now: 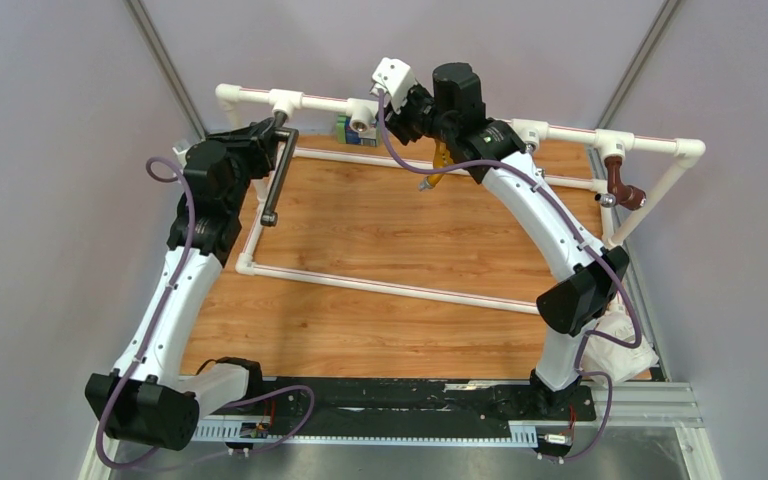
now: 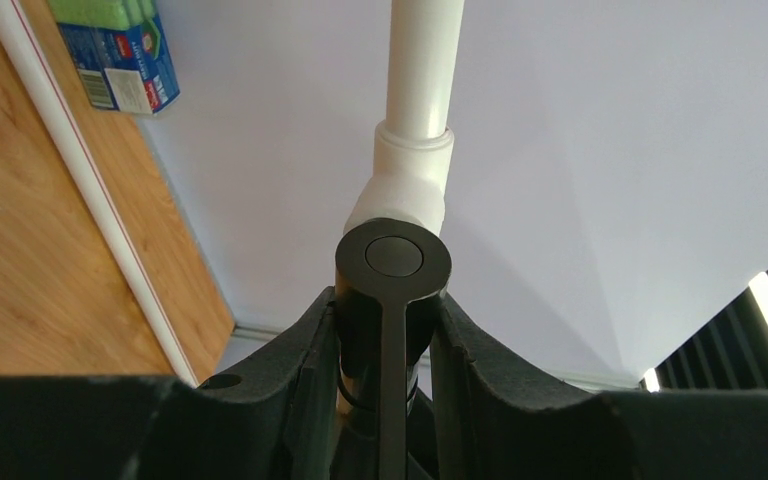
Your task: Install the water faucets
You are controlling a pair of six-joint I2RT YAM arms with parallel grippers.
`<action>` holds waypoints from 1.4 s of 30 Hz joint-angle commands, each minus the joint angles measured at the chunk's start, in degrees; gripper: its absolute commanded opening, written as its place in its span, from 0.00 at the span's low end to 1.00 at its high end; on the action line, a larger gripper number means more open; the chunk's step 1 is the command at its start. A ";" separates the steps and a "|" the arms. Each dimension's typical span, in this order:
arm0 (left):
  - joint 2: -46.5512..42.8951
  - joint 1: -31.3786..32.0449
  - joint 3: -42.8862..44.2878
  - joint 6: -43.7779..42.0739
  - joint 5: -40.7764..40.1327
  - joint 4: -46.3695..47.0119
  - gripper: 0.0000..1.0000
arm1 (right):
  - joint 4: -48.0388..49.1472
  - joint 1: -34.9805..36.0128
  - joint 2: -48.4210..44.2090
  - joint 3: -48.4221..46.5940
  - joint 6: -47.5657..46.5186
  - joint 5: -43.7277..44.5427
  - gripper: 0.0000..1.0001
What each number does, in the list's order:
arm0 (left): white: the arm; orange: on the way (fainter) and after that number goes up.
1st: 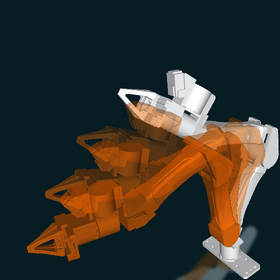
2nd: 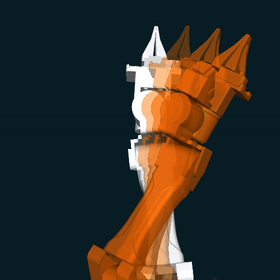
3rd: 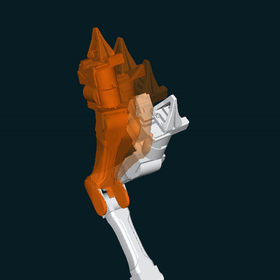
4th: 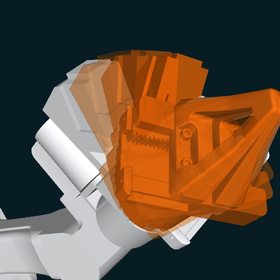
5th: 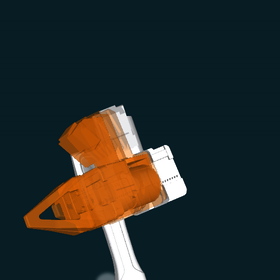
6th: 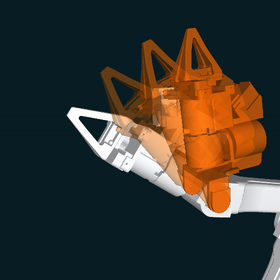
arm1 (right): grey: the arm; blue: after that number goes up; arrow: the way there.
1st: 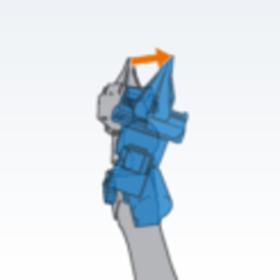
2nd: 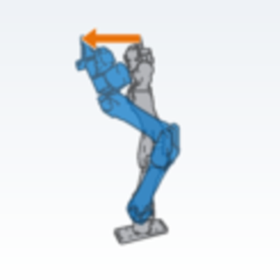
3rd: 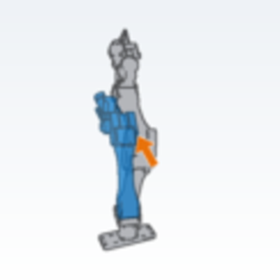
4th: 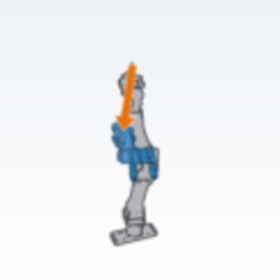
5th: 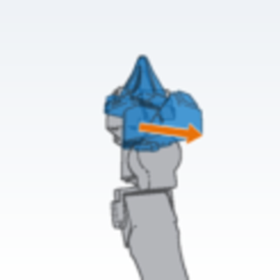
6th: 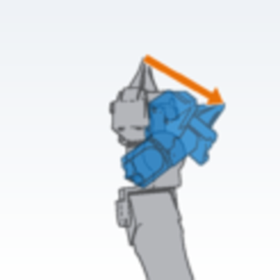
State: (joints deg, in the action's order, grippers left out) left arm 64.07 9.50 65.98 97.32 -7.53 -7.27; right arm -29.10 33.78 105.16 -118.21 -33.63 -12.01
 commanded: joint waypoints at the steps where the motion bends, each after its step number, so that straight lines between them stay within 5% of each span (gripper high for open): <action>1: -1.67 0.17 0.57 0.94 1.73 14.38 0.00 | -2.98 1.11 -1.01 2.11 9.81 -1.96 0.00; 23: 0.61 0.26 -4.01 -7.75 1.99 16.23 0.00 | -3.07 1.11 -1.54 3.25 8.32 -3.63 0.00; 42: 3.07 6.58 -7.70 -16.02 -3.71 20.97 0.00 | -3.15 1.11 -2.07 3.78 7.61 -4.86 0.00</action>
State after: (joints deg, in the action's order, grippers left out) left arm 65.87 12.51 59.66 82.72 -12.82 7.62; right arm -26.92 32.84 104.27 -116.22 -33.82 -12.88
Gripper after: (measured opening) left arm 0.410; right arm 0.500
